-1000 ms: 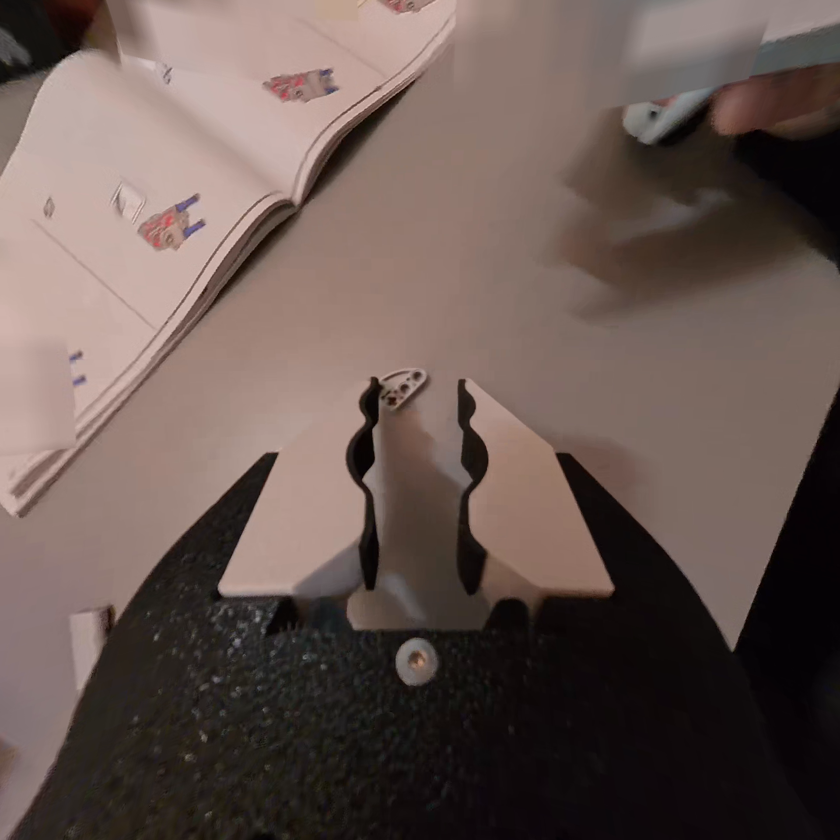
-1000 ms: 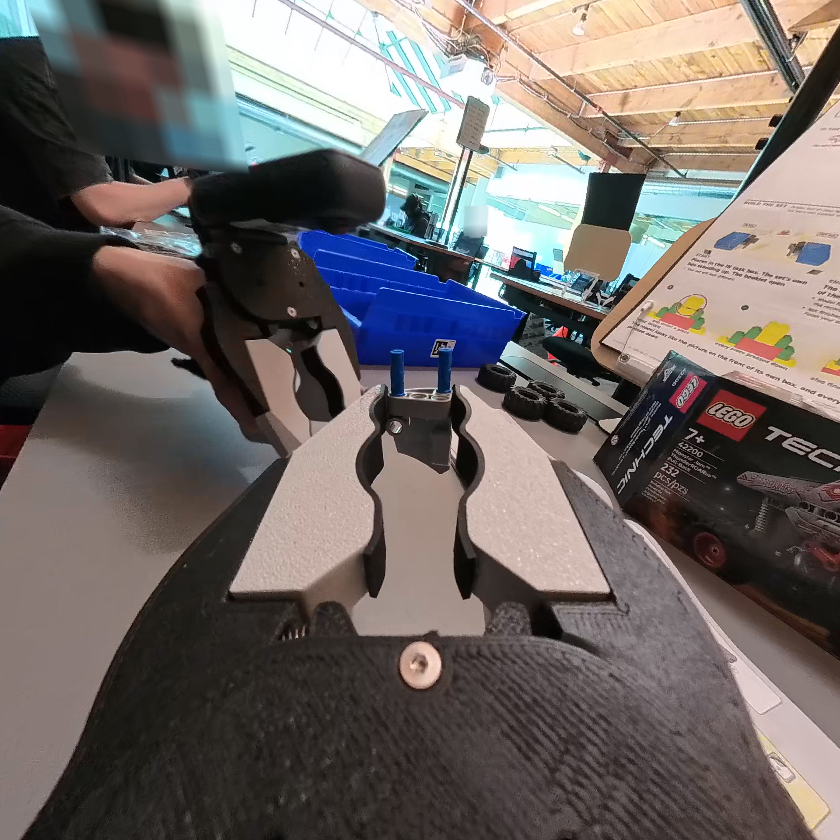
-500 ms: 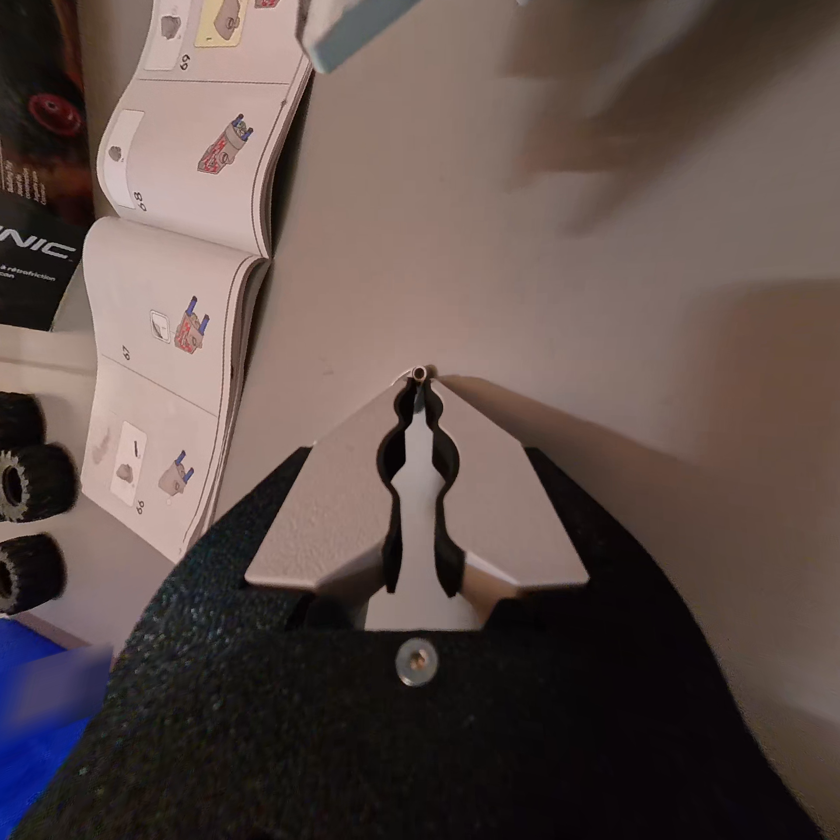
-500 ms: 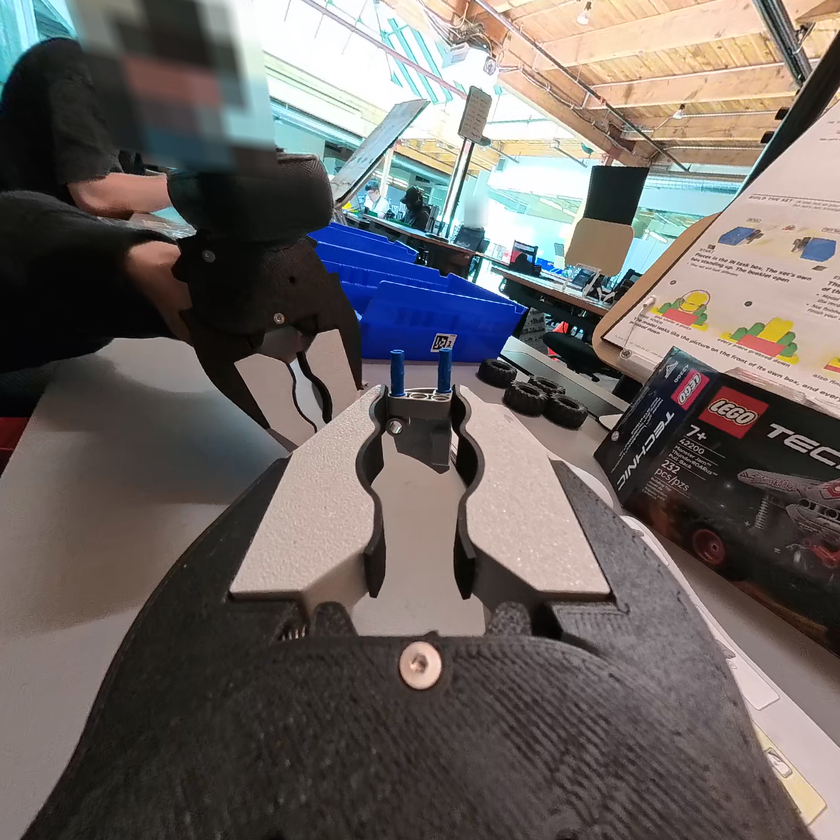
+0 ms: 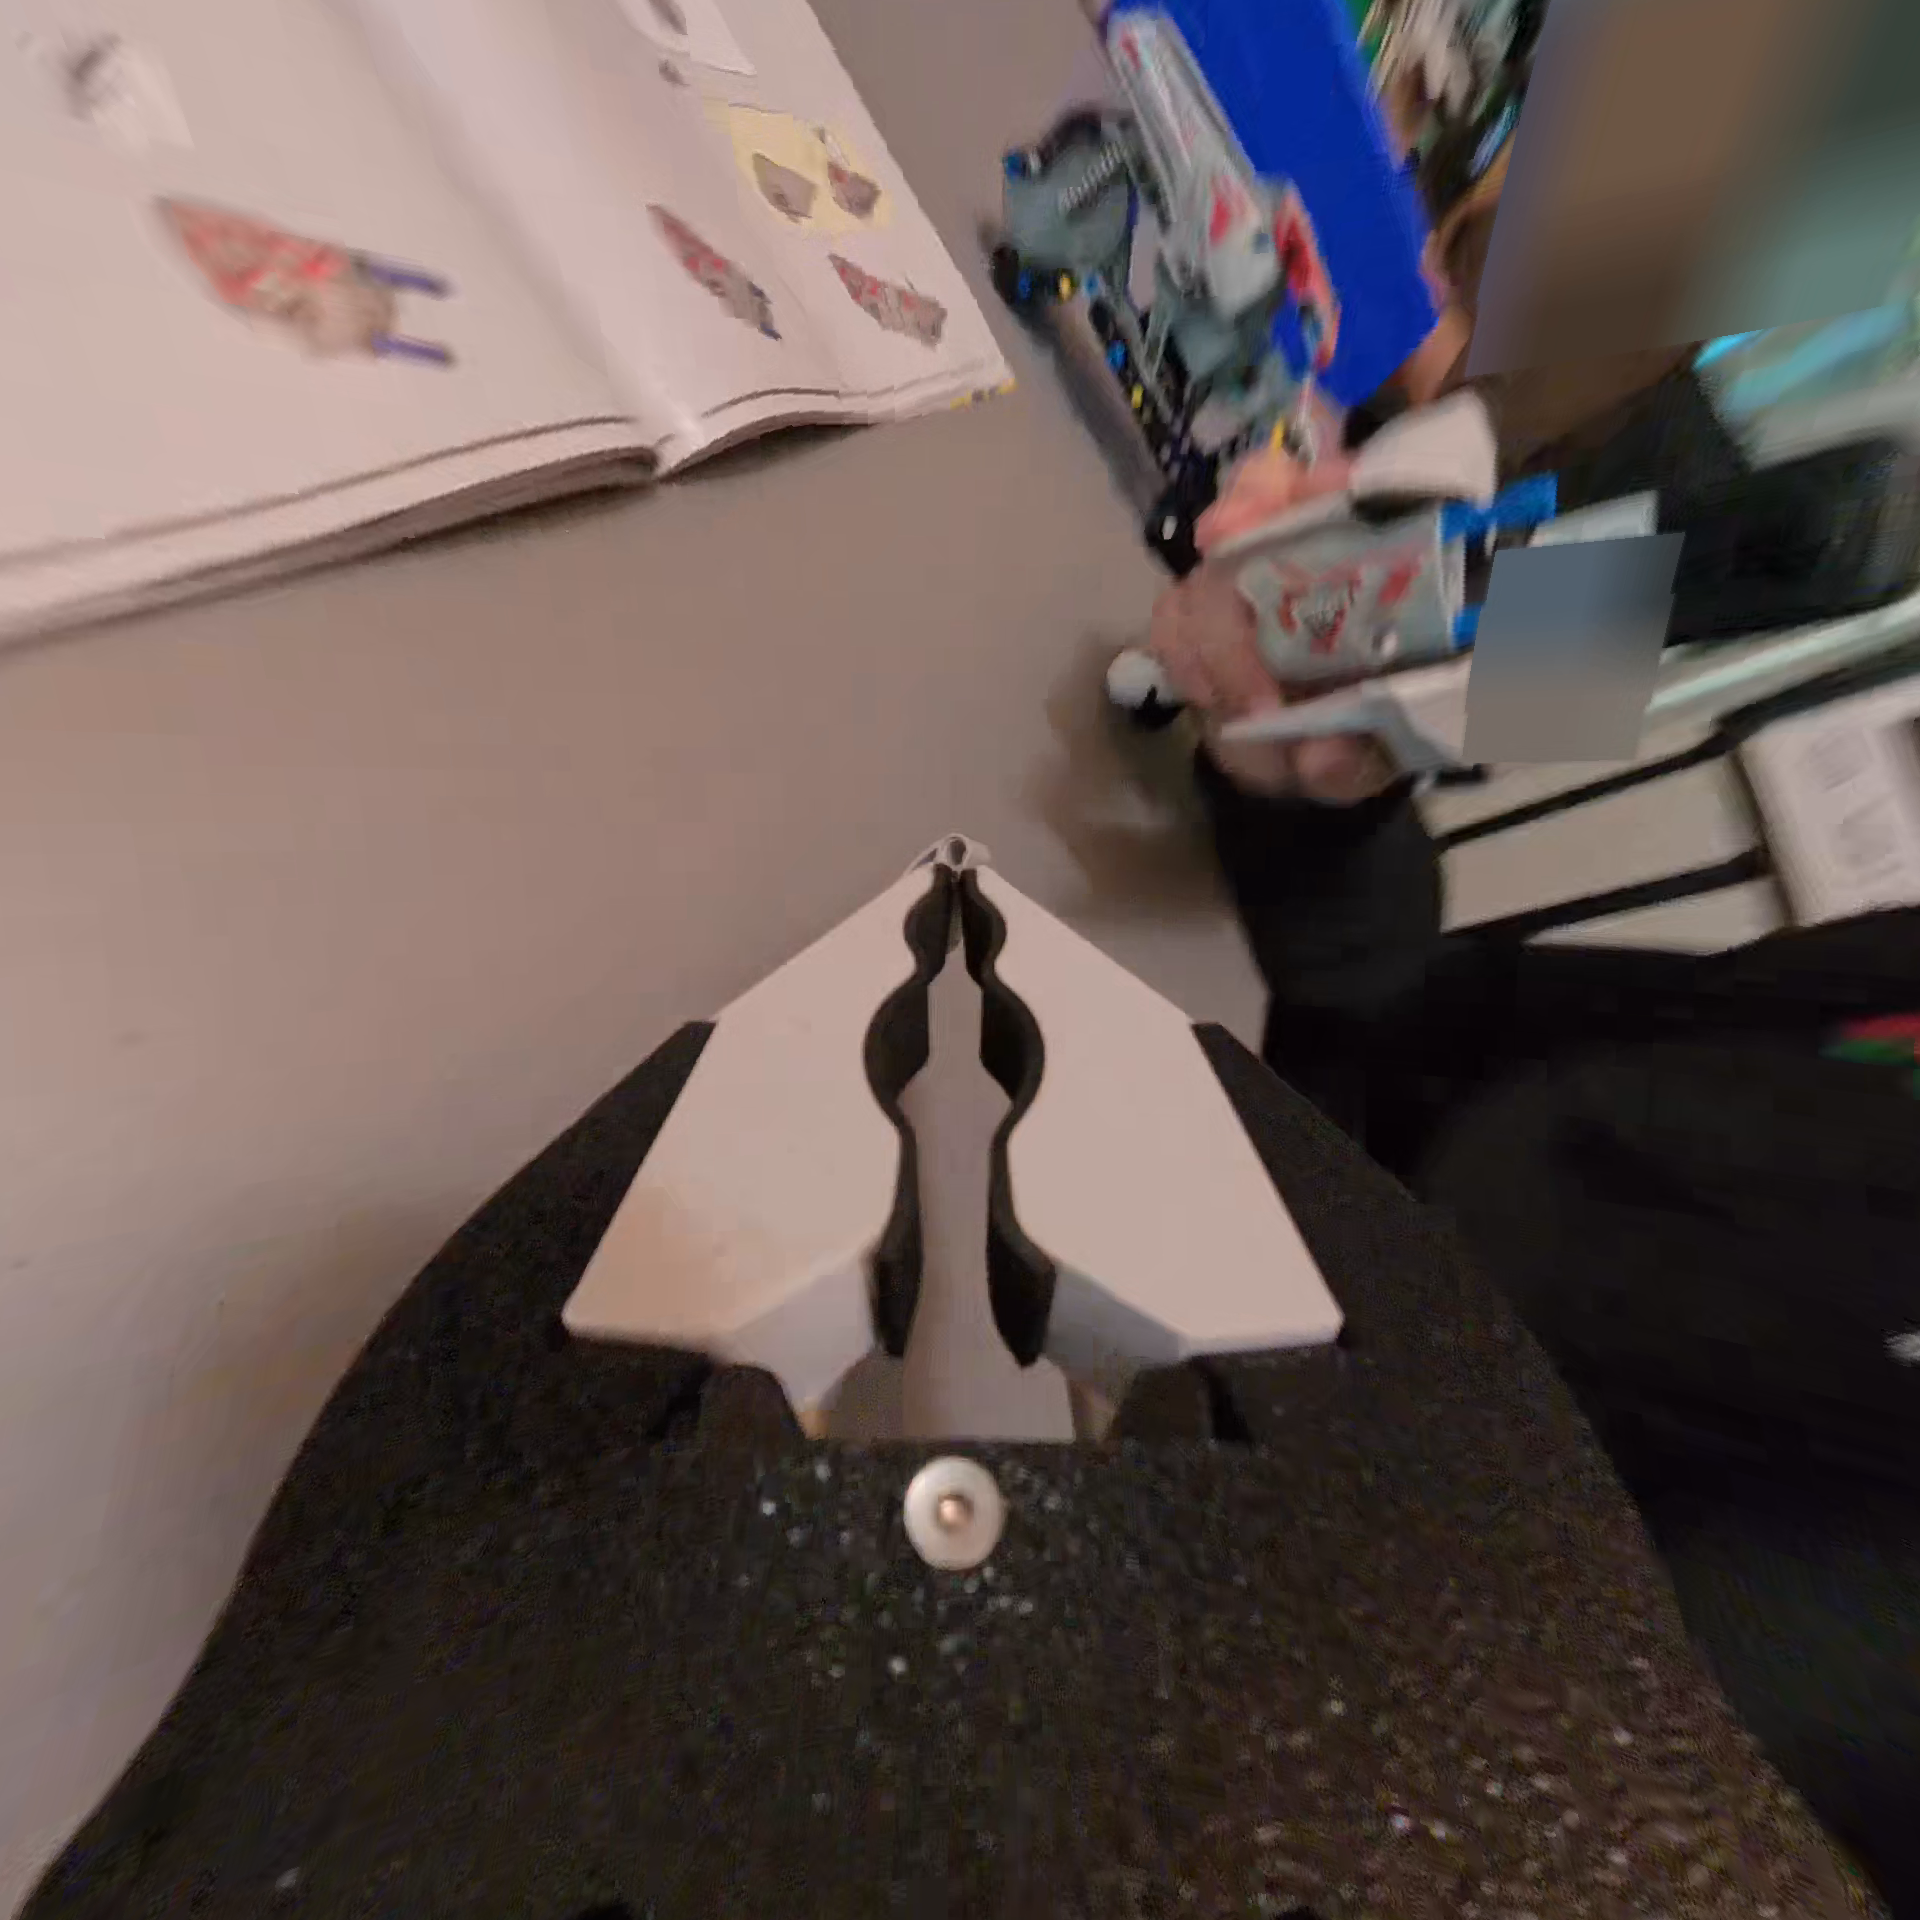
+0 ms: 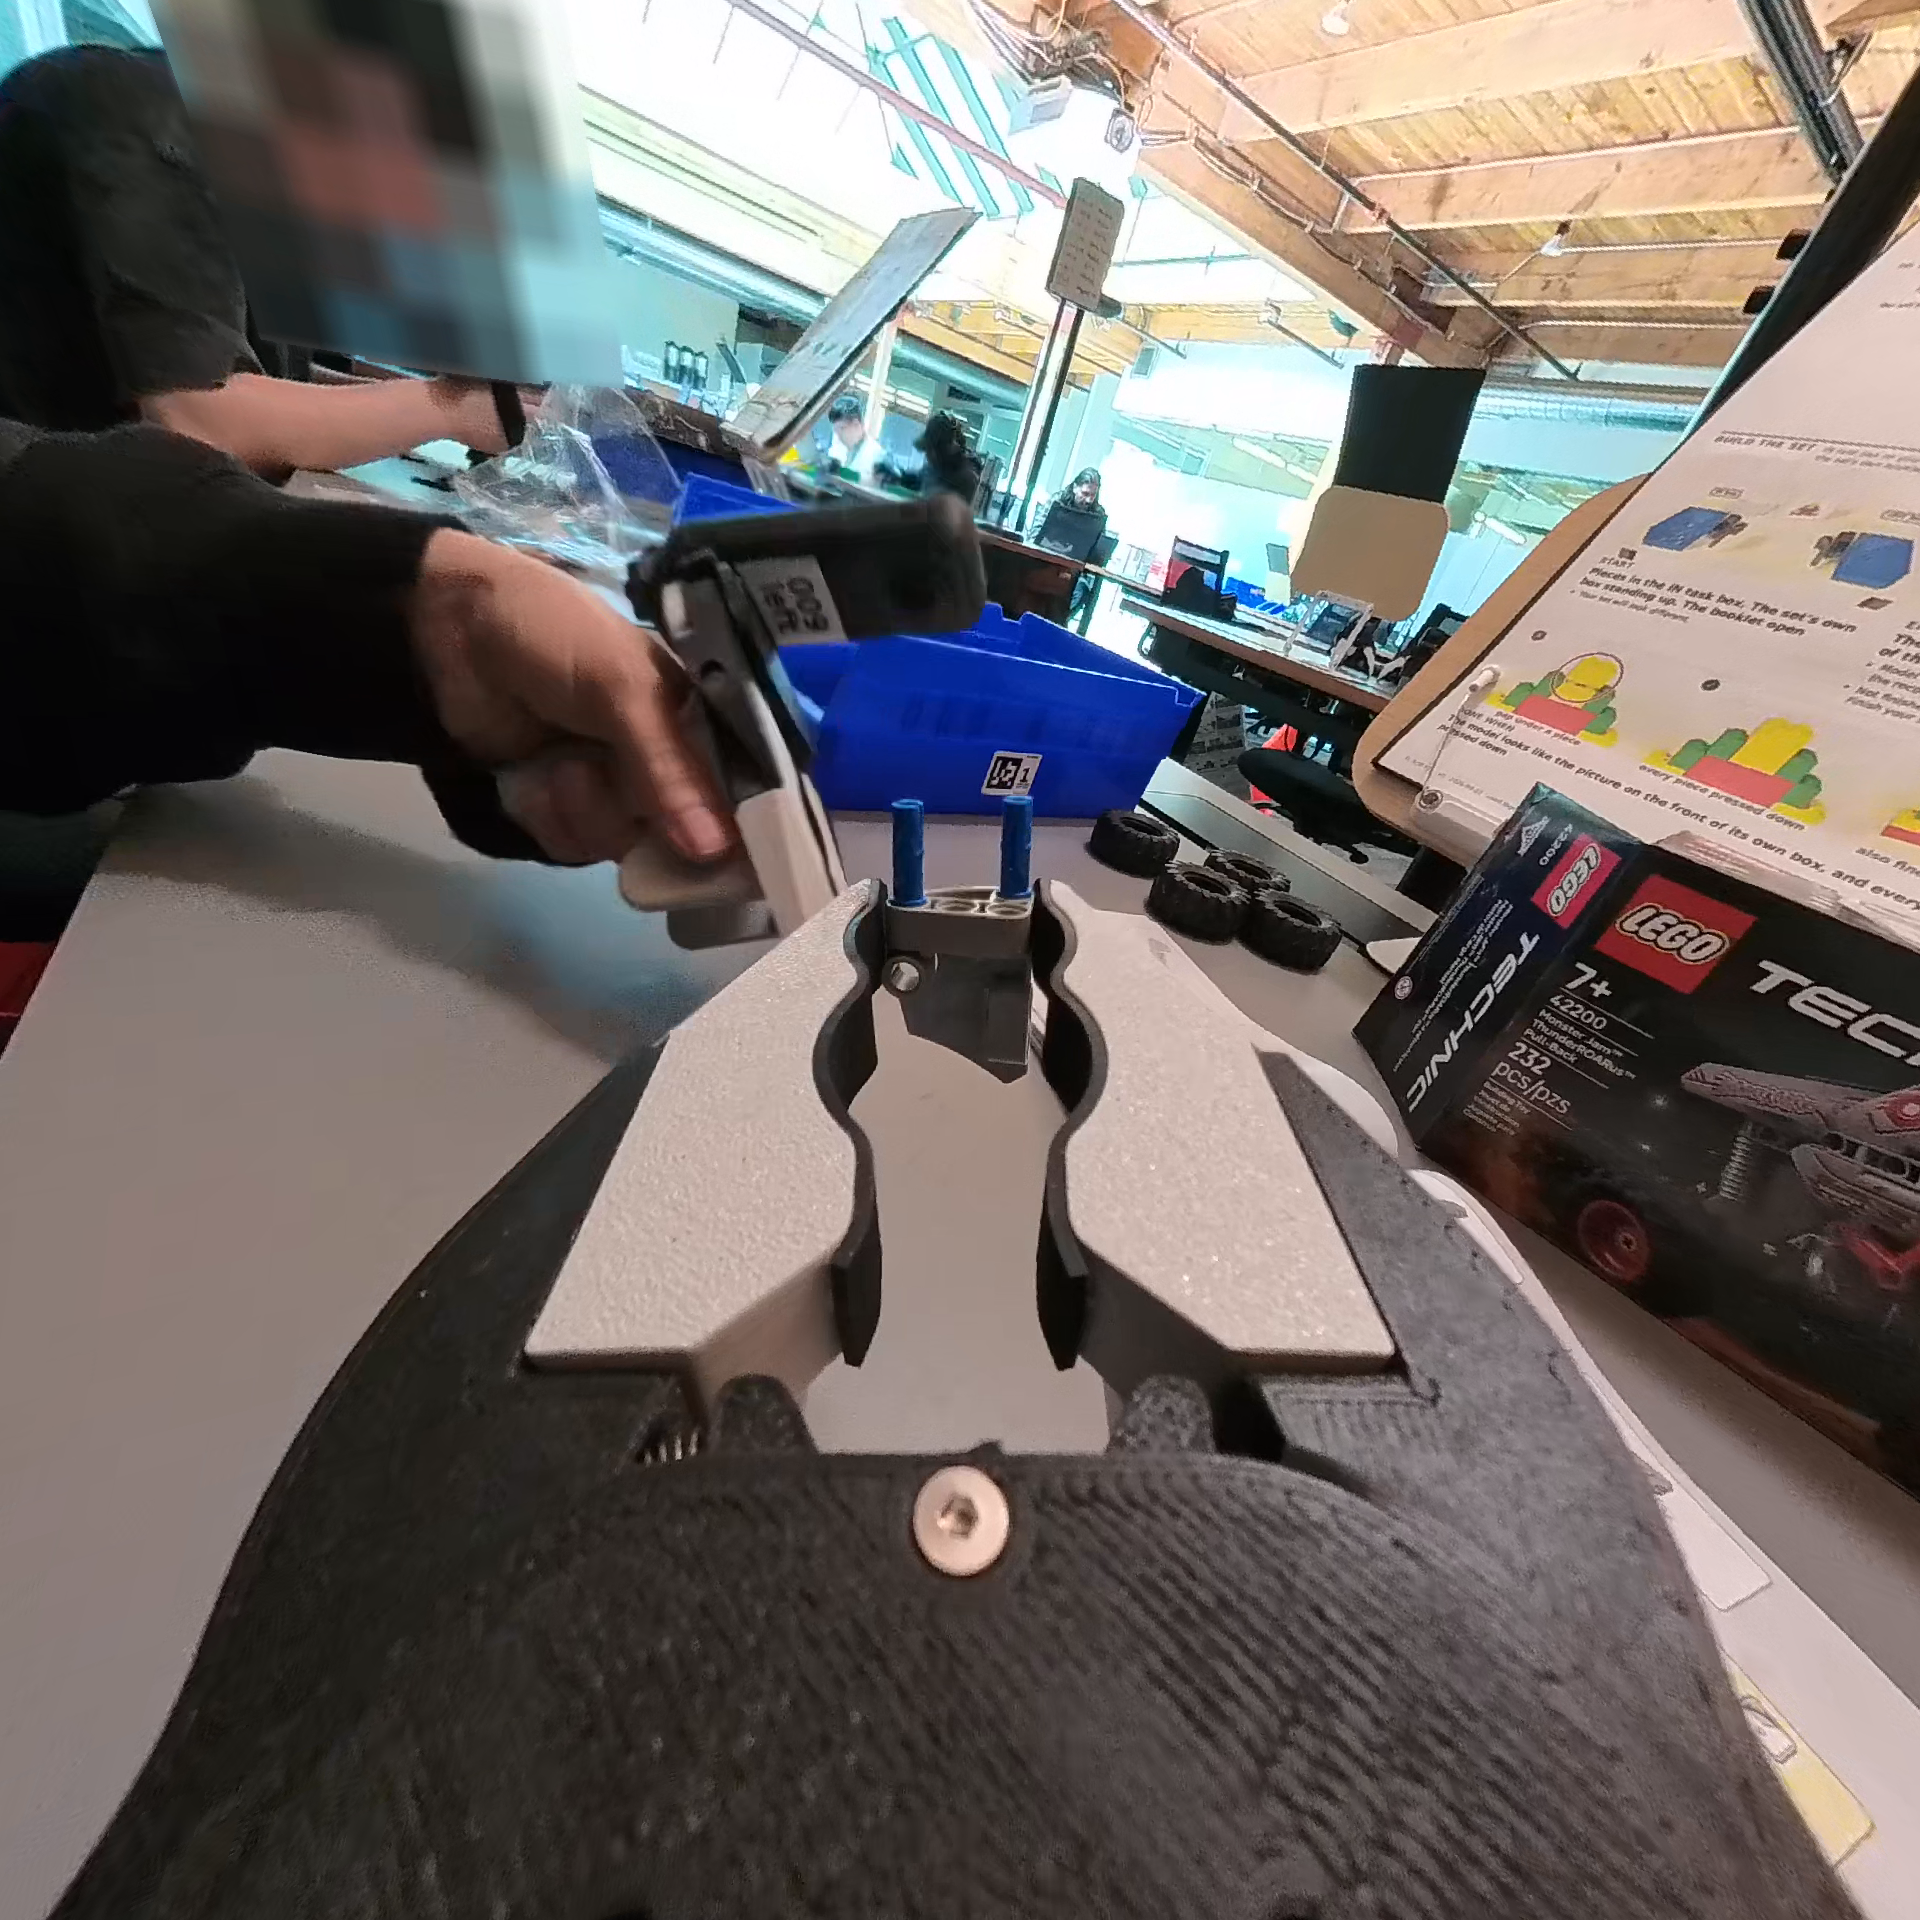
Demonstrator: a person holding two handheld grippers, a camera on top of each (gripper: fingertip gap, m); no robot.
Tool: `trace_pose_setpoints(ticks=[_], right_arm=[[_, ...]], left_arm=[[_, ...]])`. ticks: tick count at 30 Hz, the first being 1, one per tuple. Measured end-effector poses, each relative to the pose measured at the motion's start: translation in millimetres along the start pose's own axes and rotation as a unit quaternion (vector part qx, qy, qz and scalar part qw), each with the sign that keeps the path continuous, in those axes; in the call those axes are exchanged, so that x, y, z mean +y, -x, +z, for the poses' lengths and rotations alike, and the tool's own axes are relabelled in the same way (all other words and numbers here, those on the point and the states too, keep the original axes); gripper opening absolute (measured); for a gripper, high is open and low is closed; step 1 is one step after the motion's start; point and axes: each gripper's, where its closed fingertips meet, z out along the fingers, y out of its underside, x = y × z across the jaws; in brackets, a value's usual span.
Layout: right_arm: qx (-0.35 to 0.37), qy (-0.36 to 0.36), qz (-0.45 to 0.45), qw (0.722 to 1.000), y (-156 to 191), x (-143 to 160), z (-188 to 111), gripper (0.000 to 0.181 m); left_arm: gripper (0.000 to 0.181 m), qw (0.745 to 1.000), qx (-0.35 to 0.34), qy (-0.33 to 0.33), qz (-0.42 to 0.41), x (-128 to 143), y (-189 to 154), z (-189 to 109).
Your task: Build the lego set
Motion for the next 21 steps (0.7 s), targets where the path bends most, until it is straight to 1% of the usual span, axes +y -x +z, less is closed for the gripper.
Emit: trace_pose_setpoints(ticks=[1, 2, 4, 6, 9, 10, 11, 12, 14, 15, 16, 17, 18, 19, 20, 21], right_arm=[[-0.001, 0.002, 0.000, 1.000, 0.3, 0.6, 0.2, 0.025], [-0.001, 0.003, -0.001, 1.000, 0.5, 0.8, 0.4, 0.026], [-0.001, 0.004, -0.002, 1.000, 0.8, 1.4, 0.5, 0.026], [-0.001, 0.005, -0.001, 1.000, 0.9, 2.0, 0.3, 0.025], [-0.002, 0.006, -0.001, 1.000, 1.0, 2.2, 0.6, 0.025], [-0.002, 0.007, -0.002, 1.000, 1.2, 2.4, 0.8, 0.025], [-0.002, 0.008, -0.003, 1.000, 1.4, 2.7, 1.0, 0.025], [-0.003, 0.009, -0.004, 1.000, 1.5, 2.9, 1.1, 0.025], [-0.002, 0.008, -0.004, 1.000, 1.5, 2.8, 0.9, 0.025], [-0.002, 0.007, -0.004, 1.000, 1.3, 2.6, 0.8, 0.025], [-0.002, 0.007, -0.004, 1.000, 1.3, 2.6, 0.8, 0.025], [-0.003, 0.007, -0.004, 1.000, 1.4, 2.6, 0.9, 0.025], [-0.003, 0.008, -0.004, 1.000, 1.8, 2.7, 1.1, 0.025], [-0.004, 0.009, -0.005, 1.000, 2.0, 2.9, 1.3, 0.025], [-0.005, 0.010, -0.006, 1.000, 2.2, 3.3, 1.6, 0.025], [-0.005, 0.011, -0.007, 1.000, 2.4, 3.4, 1.8, 0.025]], left_arm=[[0.000, 0.999, 0.019, -0.009, -0.044, -2.0, 5.5, -1.9], [0.000, 0.997, 0.024, -0.012, -0.071, -1.9, 13.9, -3.4], [0.000, 0.995, -0.002, -0.009, -0.097, 1.4, 35.5, -5.4], [0.000, 0.994, -0.007, -0.011, -0.104, 0.2, 42.0, -7.9], [0.000, 0.994, -0.087, -0.002, -0.059, -1.5, 60.3, -15.3], [0.000, 0.994, -0.105, -0.006, -0.038, -4.5, 63.3, -17.9], [0.000, 0.994, -0.111, -0.018, -0.013, -9.6, 62.5, -20.3], [0.000, 0.994, -0.103, -0.034, 0.019, -16.1, 55.9, -22.8], [0.000, 0.987, -0.080, -0.062, 0.126, -28.5, 35.2, -29.3], [0.004, 0.975, -0.075, -0.058, 0.203, -29.0, 24.7, -33.0], [0.008, 0.954, -0.081, -0.039, 0.285, -25.6, 17.2, -36.5], [0.012, 0.926, -0.101, -0.010, 0.363, -20.9, 15.5, -40.1], [0.016, 0.892, -0.133, 0.027, 0.431, -17.1, 19.5, -43.9], [0.021, 0.851, -0.168, 0.069, 0.492, -15.3, 26.3, -47.8], [0.021, 0.804, -0.194, 0.107, 0.551, -15.1, 31.3, -50.3], [0.021, 0.750, -0.210, 0.134, 0.613, -16.7, 32.9, -50.6]])
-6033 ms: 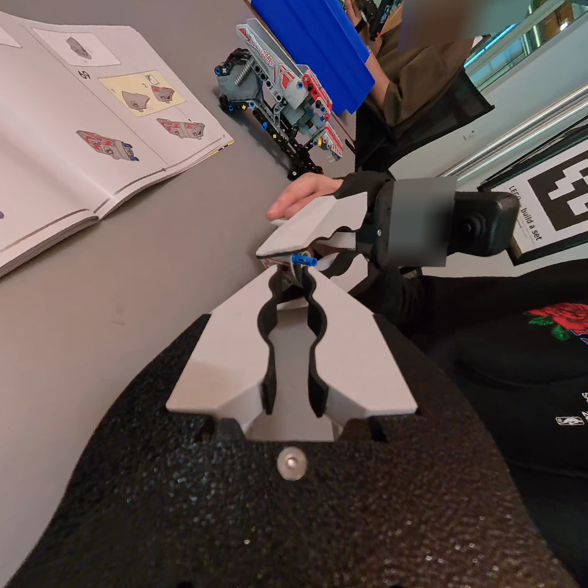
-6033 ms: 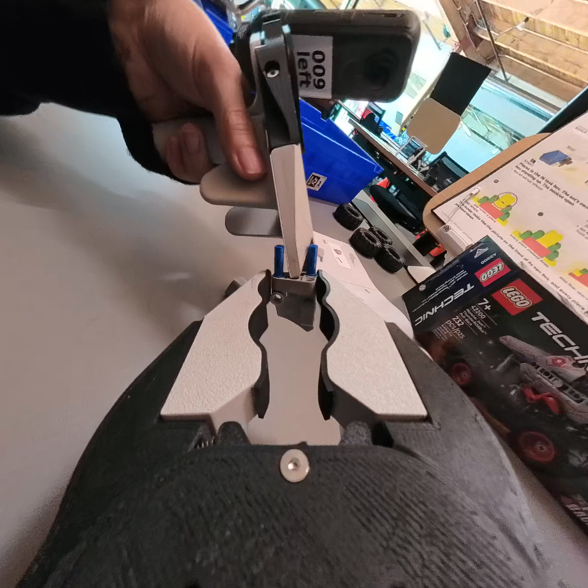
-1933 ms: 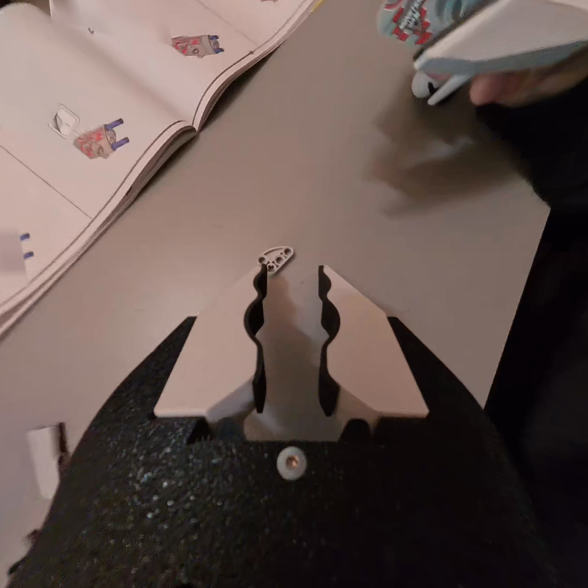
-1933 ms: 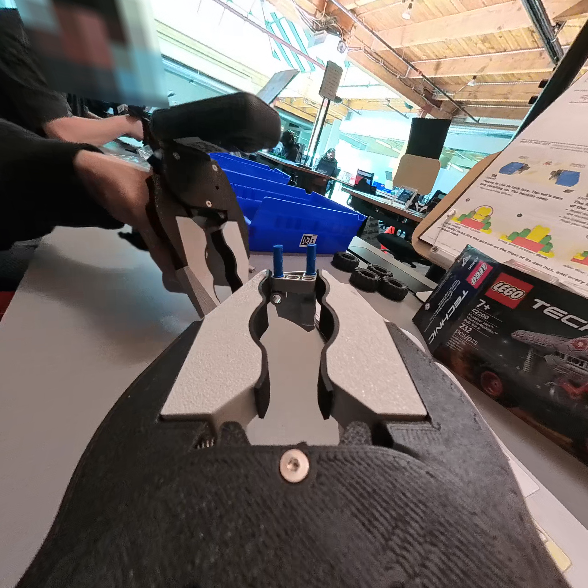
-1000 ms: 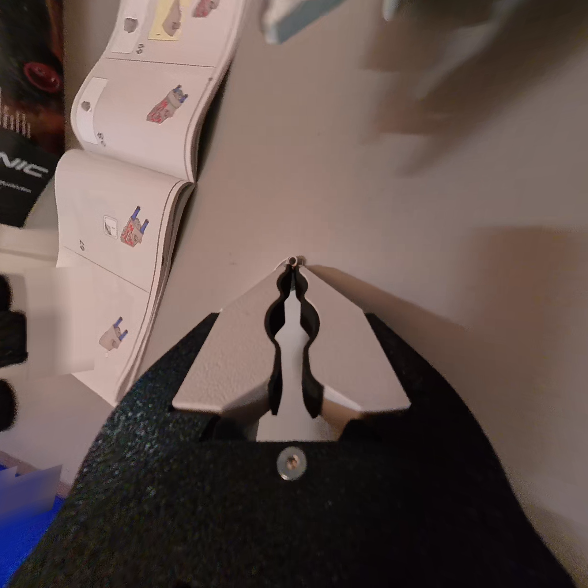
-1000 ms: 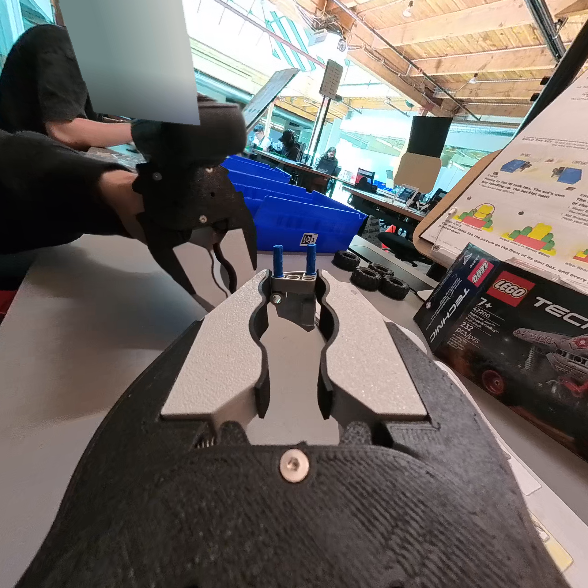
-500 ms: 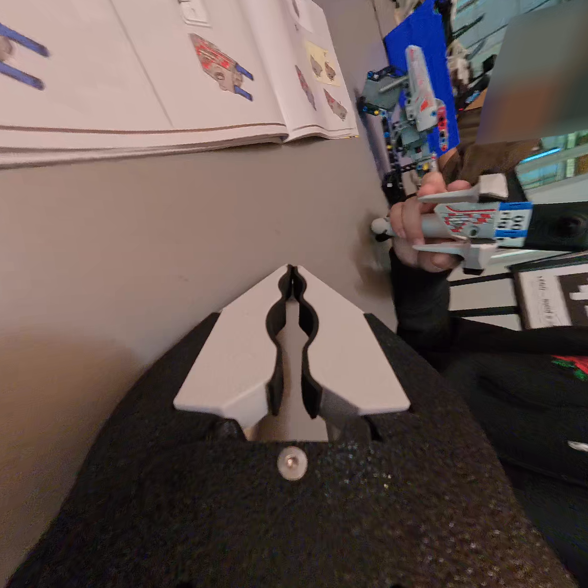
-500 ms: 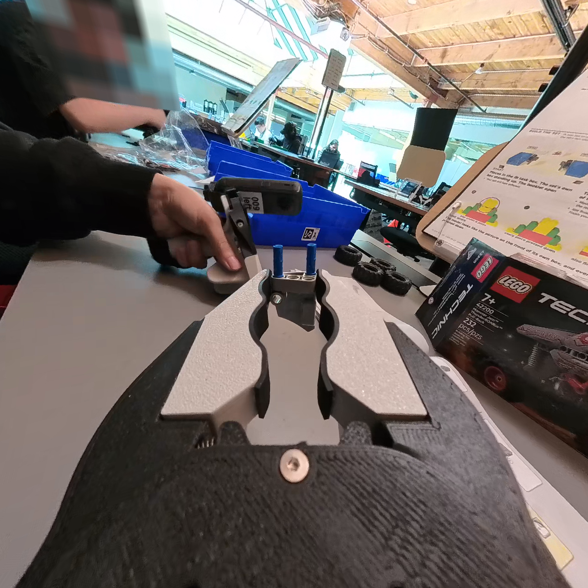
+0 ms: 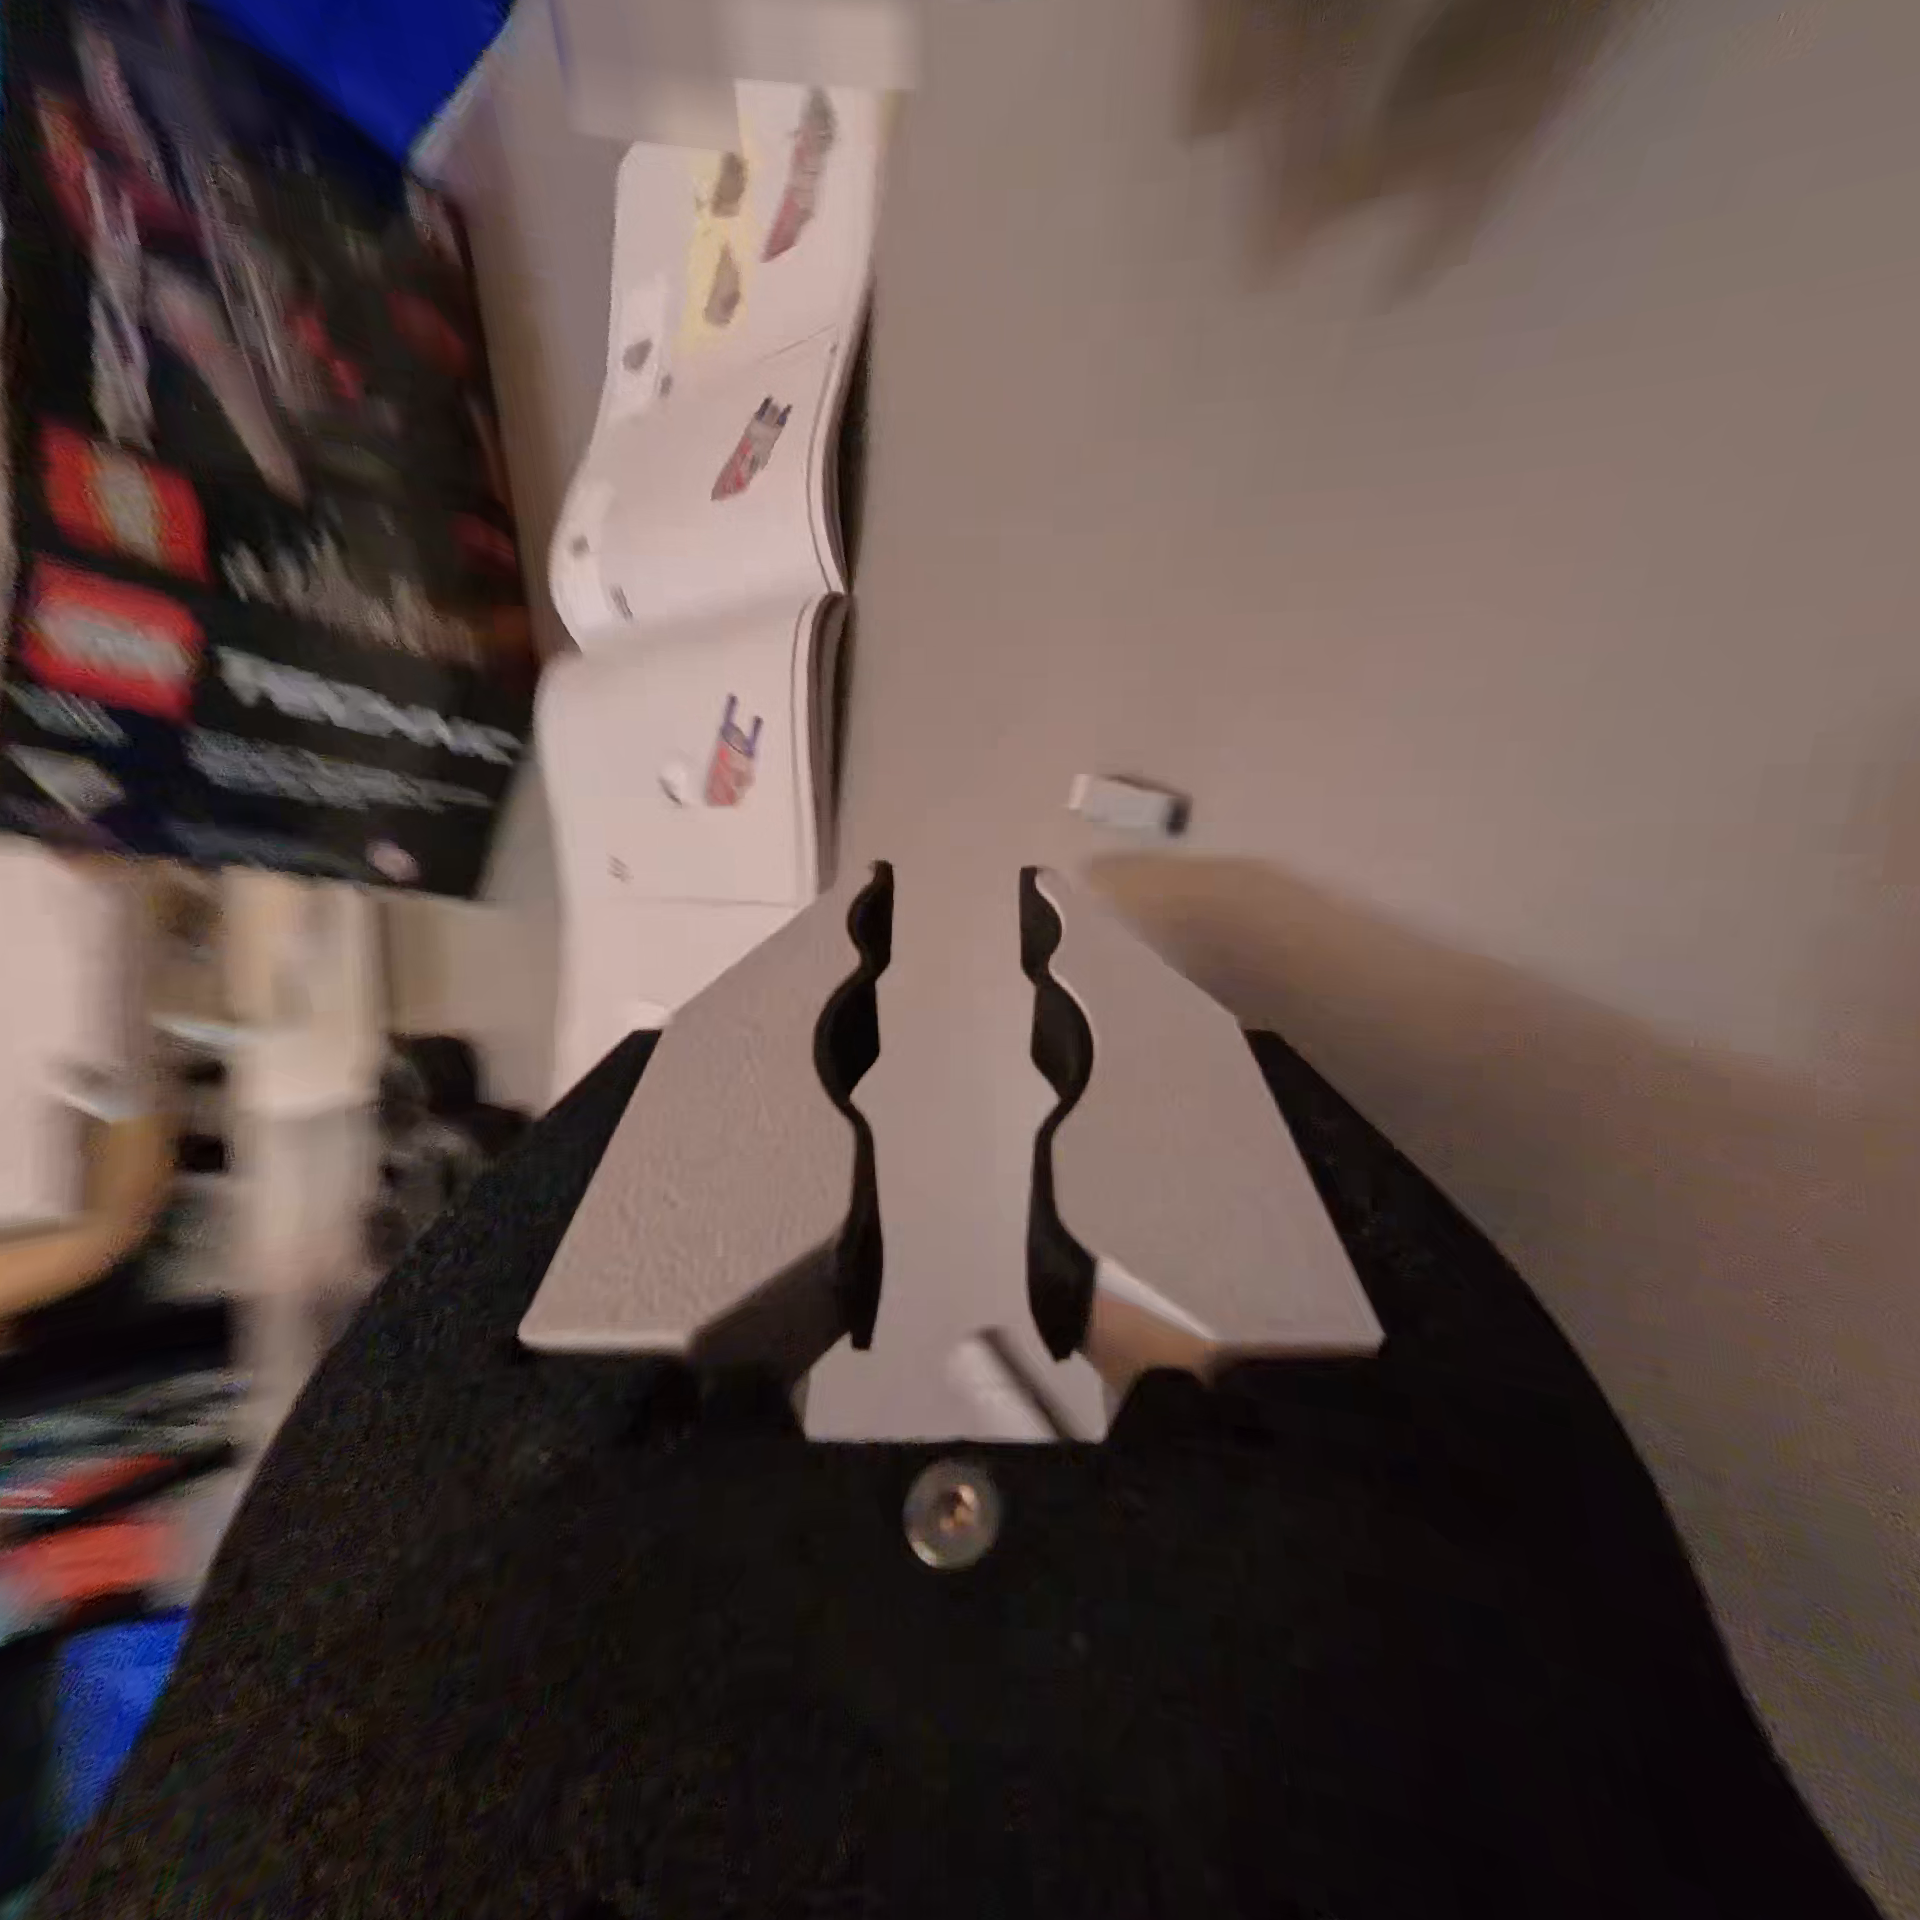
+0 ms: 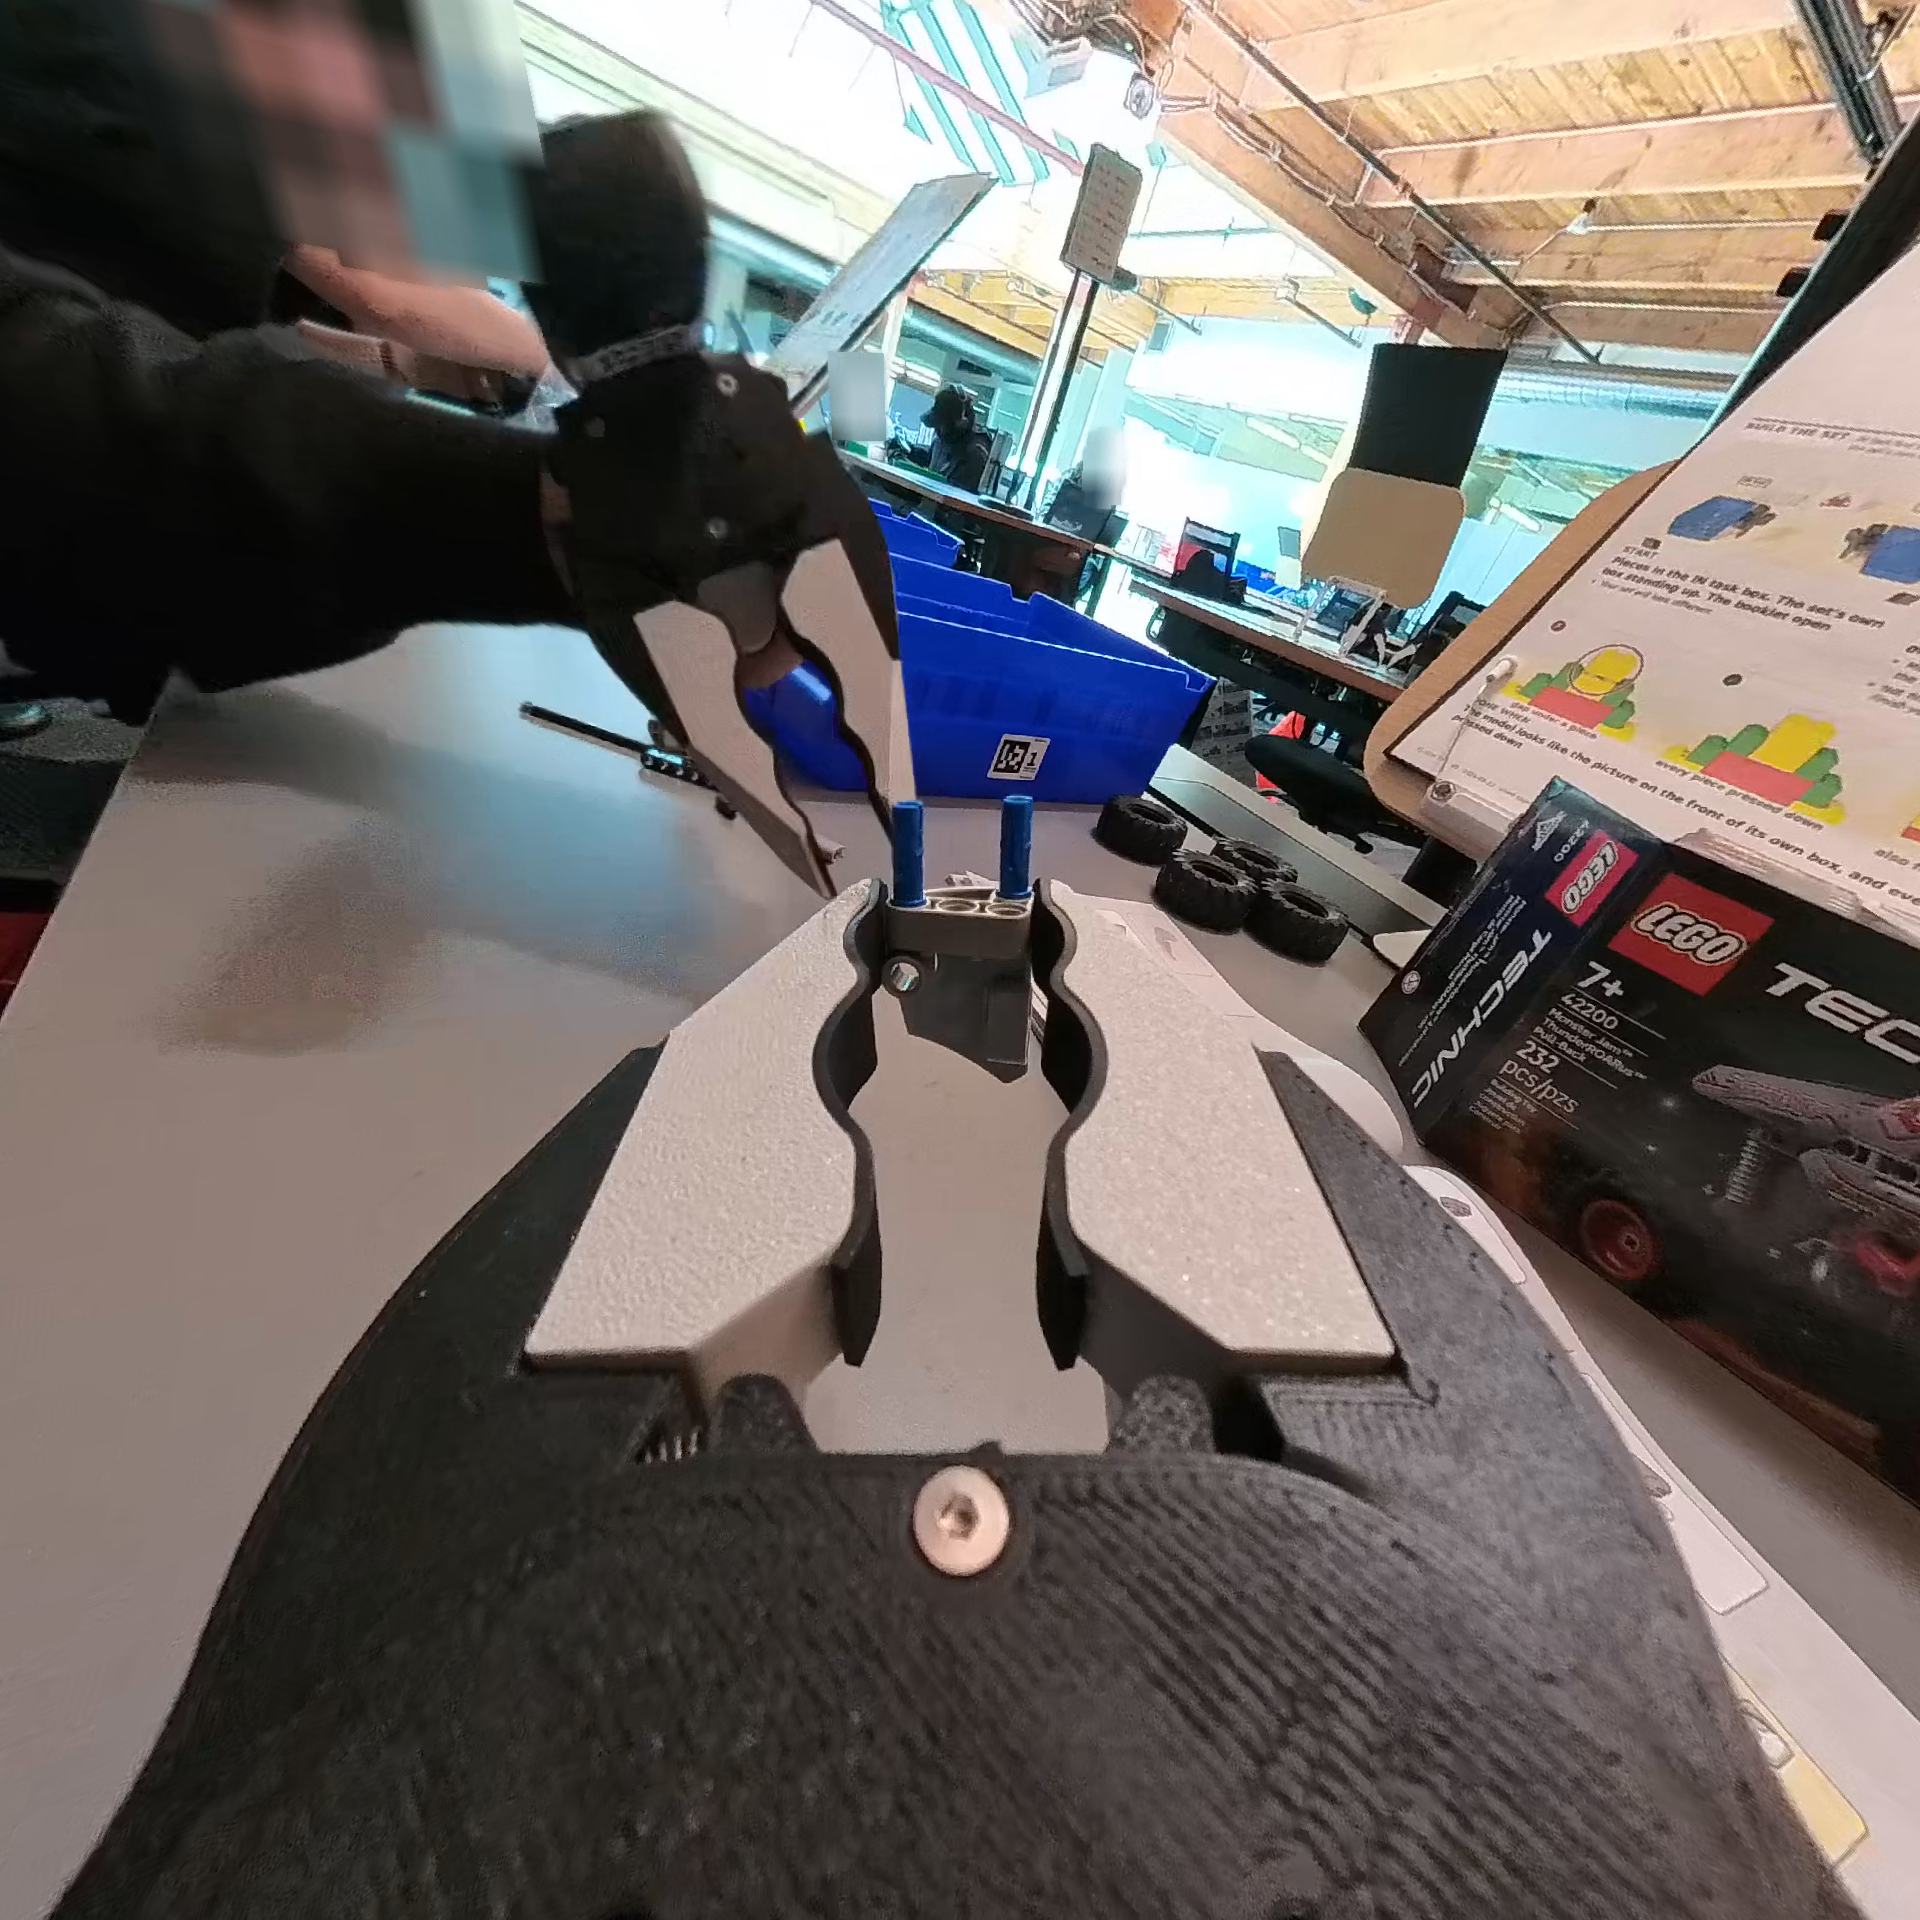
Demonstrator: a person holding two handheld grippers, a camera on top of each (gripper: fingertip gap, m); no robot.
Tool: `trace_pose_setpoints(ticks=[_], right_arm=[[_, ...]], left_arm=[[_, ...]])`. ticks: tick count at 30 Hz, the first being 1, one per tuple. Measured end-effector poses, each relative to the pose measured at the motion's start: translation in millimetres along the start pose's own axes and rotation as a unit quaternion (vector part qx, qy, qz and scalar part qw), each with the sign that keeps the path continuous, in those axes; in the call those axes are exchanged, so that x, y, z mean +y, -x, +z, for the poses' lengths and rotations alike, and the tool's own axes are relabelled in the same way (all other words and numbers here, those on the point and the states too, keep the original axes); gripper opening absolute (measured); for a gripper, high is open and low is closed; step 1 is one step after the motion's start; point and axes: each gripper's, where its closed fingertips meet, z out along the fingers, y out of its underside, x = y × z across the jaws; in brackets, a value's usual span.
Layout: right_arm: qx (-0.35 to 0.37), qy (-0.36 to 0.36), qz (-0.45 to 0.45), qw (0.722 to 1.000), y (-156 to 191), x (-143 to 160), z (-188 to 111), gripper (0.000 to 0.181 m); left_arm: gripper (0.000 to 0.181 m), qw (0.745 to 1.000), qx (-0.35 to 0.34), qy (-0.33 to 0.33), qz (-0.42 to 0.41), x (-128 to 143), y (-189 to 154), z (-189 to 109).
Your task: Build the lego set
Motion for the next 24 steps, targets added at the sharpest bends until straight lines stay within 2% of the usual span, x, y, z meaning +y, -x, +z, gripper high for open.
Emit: trace_pose_setpoints(ticks=[2, 6, 9, 13, 16, 18, 22, 24], right_arm=[[0.001, 0.001, -0.002, 1.000, -0.2, 0.4, 0.1, 0.025], [0.006, 0.003, -0.005, 1.000, -1.3, 1.2, -0.7, 0.025], [0.006, 0.004, -0.007, 1.000, -1.3, 1.5, -0.6, 0.025], [0.003, 0.006, -0.010, 1.000, 0.0, 2.0, -0.2, 0.025], [0.004, 0.006, -0.009, 1.000, -0.4, 2.0, -0.4, 0.025], [0.004, 0.008, -0.011, 1.000, -0.5, 2.6, -0.3, 0.025], [0.001, 0.008, -0.011, 1.000, 0.7, 2.7, -0.2, 0.025], [-0.004, 0.001, -0.005, 1.000, 1.9, 0.6, -0.9, 0.025]], left_arm=[[0.025, 0.990, -0.010, 0.032, 0.140, -3.7, -1.0, 3.9], [0.029, 0.955, 0.032, 0.085, 0.281, -0.4, -11.2, 17.4], [0.028, 0.946, 0.078, 0.098, 0.298, 6.2, -19.8, 28.3], [0.013, 0.941, 0.125, 0.103, 0.298, 9.1, -29.8, 35.4], [0.006, 0.948, 0.151, 0.097, 0.262, 7.0, -35.0, 36.1], [0.003, 0.957, 0.177, 0.095, 0.207, 7.7, -39.5, 34.6], [0.000, 0.967, 0.232, 0.103, 0.024, 8.5, -46.5, 30.2], [0.000, 0.953, 0.268, 0.105, -0.094, 4.0, -52.2, 26.6]])
